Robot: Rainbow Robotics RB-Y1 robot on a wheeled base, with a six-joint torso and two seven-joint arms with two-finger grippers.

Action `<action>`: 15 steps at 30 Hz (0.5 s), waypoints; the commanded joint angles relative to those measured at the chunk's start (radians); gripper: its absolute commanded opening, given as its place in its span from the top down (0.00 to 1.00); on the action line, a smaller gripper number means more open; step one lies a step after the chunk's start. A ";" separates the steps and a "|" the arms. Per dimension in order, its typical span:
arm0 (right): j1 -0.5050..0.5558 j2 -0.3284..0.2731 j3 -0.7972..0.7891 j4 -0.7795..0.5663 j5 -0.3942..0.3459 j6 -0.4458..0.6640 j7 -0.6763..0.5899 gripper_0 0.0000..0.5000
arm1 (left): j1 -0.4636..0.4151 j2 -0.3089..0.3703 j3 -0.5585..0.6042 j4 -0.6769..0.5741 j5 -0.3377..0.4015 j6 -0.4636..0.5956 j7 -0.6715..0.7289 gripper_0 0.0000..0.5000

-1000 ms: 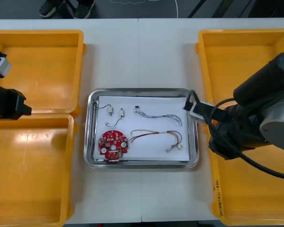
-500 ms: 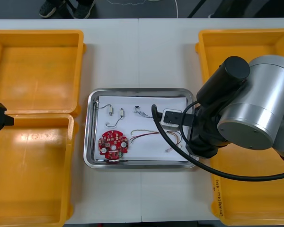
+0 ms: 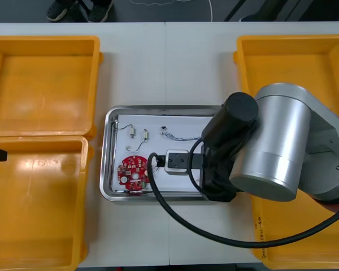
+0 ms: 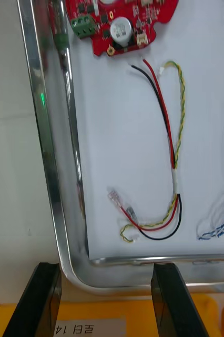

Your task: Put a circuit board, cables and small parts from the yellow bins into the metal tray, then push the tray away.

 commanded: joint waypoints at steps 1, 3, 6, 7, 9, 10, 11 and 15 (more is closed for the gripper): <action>-0.048 0.055 0.048 -0.005 0.015 -0.014 0.030 0.00 | 0.031 0.035 0.032 -0.033 -0.005 0.006 -0.089 0.00; -0.048 0.071 0.046 0.011 0.010 -0.014 0.032 0.00 | 0.036 0.035 0.038 -0.033 -0.005 0.006 -0.089 0.00; -0.052 0.085 0.052 0.032 0.008 -0.023 0.038 0.00 | 0.042 0.038 0.040 -0.033 -0.008 0.006 -0.089 0.00; -0.053 0.089 0.058 0.040 0.008 -0.032 0.043 0.00 | 0.045 0.042 0.040 -0.033 -0.009 0.006 -0.091 0.00; -0.062 0.097 0.075 0.055 0.015 -0.043 0.044 0.00 | 0.050 0.045 0.041 -0.033 -0.009 0.006 -0.092 0.00; -0.067 0.103 0.087 0.064 0.022 -0.049 0.046 0.00 | 0.053 0.045 0.043 -0.033 -0.006 0.006 -0.092 0.00; -0.070 0.109 0.098 0.074 0.035 -0.053 0.046 0.00 | 0.054 0.045 0.047 -0.033 -0.005 0.006 -0.094 0.00; -0.078 0.123 0.118 0.104 0.044 -0.067 0.049 0.00 | 0.059 0.045 0.049 -0.033 -0.003 0.006 -0.094 0.00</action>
